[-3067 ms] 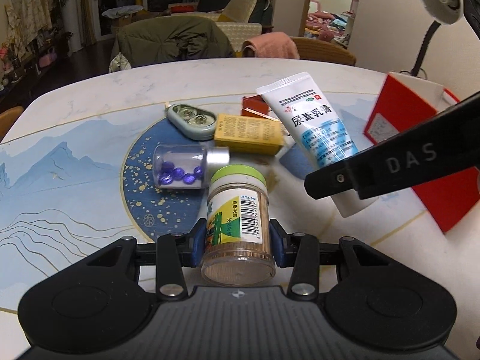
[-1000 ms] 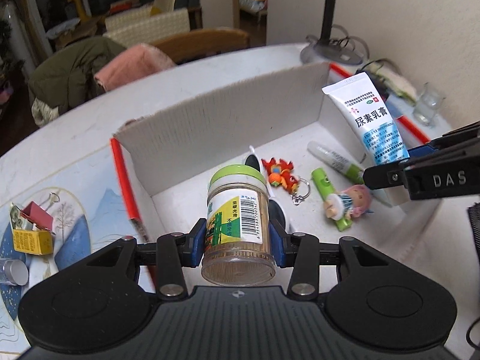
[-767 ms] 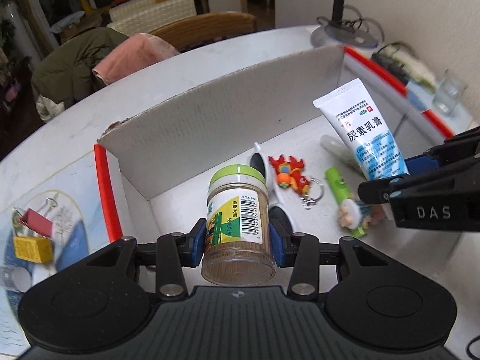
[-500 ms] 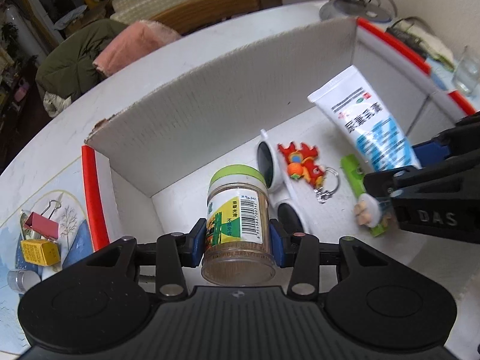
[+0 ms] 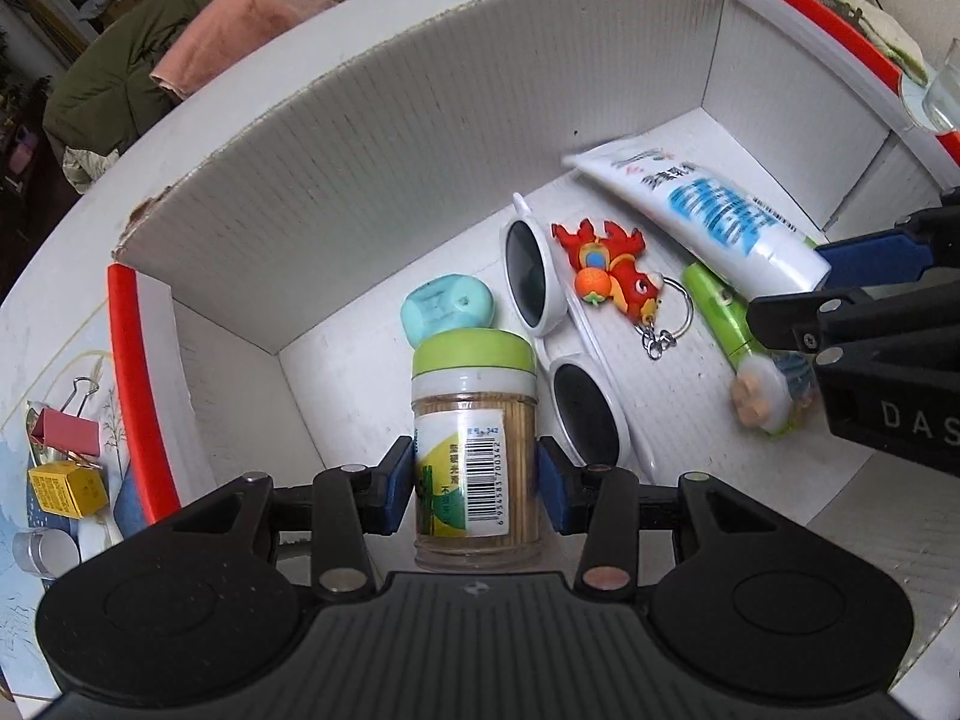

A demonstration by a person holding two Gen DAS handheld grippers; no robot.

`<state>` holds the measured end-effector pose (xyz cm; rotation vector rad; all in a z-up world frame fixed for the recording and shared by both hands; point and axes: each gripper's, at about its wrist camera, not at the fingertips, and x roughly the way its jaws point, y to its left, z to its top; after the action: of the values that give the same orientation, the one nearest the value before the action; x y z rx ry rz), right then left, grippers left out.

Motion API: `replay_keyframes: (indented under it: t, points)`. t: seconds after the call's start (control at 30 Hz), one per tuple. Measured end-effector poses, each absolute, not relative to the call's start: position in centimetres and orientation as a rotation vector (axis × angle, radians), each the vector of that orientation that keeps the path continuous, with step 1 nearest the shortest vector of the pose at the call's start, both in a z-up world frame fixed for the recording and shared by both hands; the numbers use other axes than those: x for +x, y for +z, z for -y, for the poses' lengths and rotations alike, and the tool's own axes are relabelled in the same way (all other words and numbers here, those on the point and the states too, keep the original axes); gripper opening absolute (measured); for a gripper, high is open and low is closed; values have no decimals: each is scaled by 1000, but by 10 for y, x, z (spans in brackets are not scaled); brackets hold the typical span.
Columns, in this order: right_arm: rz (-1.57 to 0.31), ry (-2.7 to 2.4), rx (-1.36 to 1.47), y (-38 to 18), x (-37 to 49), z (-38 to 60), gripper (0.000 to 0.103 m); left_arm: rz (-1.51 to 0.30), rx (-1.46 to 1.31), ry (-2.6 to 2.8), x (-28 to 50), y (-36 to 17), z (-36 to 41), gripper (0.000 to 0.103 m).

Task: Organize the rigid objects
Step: 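Lower the jar and tube into the box and open both grippers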

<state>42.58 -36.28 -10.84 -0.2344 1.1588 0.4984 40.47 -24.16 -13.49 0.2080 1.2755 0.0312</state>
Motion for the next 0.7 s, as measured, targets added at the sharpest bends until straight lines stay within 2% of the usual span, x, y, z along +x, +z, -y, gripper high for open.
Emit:
replay_keyframes:
  t: [0.1,0.17,0.4,0.47,0.53,0.7]
  points:
    - [-1157,500,-227,-107,425,365,38,-1294,184,12,404,-136,240,44]
    - [-1152,503,-219,-105,424,367,42,-1287,186,17,402,-134,241,50]
    - [-1131,505,-203,-95,414,371,48,-1239,185,4,392,-121,243,52]
    - [-1123,507,-200,-91,410,371,52,-1212,180,-3,387,-114,244,64]
    - [-1114,509,-198,-86,406,372,55,-1180,170,-4,383,-107,242,68]
    - [-1082,516,-175,-70,394,374,61,-1123,130,-16,370,-89,236,68]
